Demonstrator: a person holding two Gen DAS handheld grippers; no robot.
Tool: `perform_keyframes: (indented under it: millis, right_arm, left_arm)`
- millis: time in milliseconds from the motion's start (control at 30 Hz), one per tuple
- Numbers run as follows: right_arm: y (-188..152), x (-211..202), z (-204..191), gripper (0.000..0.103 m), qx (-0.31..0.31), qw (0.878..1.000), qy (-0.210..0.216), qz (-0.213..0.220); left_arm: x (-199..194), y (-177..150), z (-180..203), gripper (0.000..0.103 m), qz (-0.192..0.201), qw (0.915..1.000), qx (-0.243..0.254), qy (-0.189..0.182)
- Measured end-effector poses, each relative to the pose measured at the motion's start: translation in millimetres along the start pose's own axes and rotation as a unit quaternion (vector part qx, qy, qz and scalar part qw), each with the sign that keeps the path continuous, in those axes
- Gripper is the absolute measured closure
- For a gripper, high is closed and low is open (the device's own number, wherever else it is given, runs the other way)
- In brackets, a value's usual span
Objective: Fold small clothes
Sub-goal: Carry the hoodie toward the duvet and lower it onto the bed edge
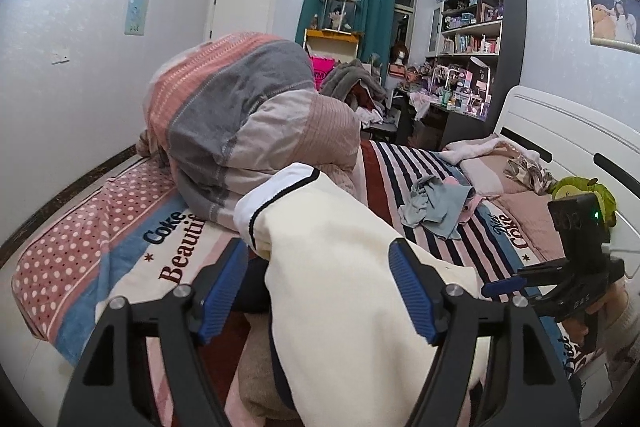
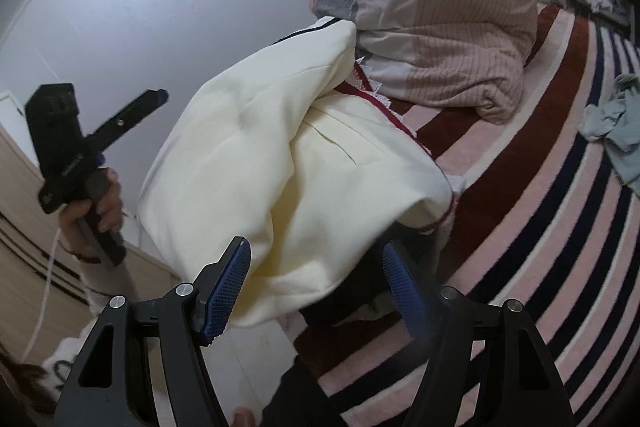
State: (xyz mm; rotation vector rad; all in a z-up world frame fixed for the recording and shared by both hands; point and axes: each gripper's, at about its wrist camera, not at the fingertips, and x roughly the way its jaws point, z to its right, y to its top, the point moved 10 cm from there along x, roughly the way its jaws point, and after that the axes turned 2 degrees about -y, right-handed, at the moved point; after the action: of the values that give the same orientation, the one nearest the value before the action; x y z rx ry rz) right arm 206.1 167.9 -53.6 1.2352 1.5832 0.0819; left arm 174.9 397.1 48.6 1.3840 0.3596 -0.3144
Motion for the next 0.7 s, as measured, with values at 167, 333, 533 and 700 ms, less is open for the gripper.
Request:
perform_keyframes:
  millis: [167, 333, 533, 700]
  right_arm:
    - [-18, -17, 4, 0.038, 0.002, 1.000, -0.022, 0.019]
    - [-40, -48, 12, 0.037, -0.003, 0.997, -0.062, 0.055]
    - [-80, -94, 25, 0.036, 0.002, 0.990, -0.107, 0.091]
    - [-111, -122, 40, 0.031, 0.006, 0.985, -0.136, 0.107]
  left_arm:
    - [-32, -5, 23, 0.025, 0.029, 0.9992, 0.013, 0.024]
    - [-62, -10, 58, 0.018, 0.069, 0.9968, 0.020, 0.034]
    - [-81, -27, 116, 0.012, 0.103, 0.9923, 0.042, 0.054]
    - [-68, -47, 165, 0.009, 0.103, 0.9924, 0.055, 0.041]
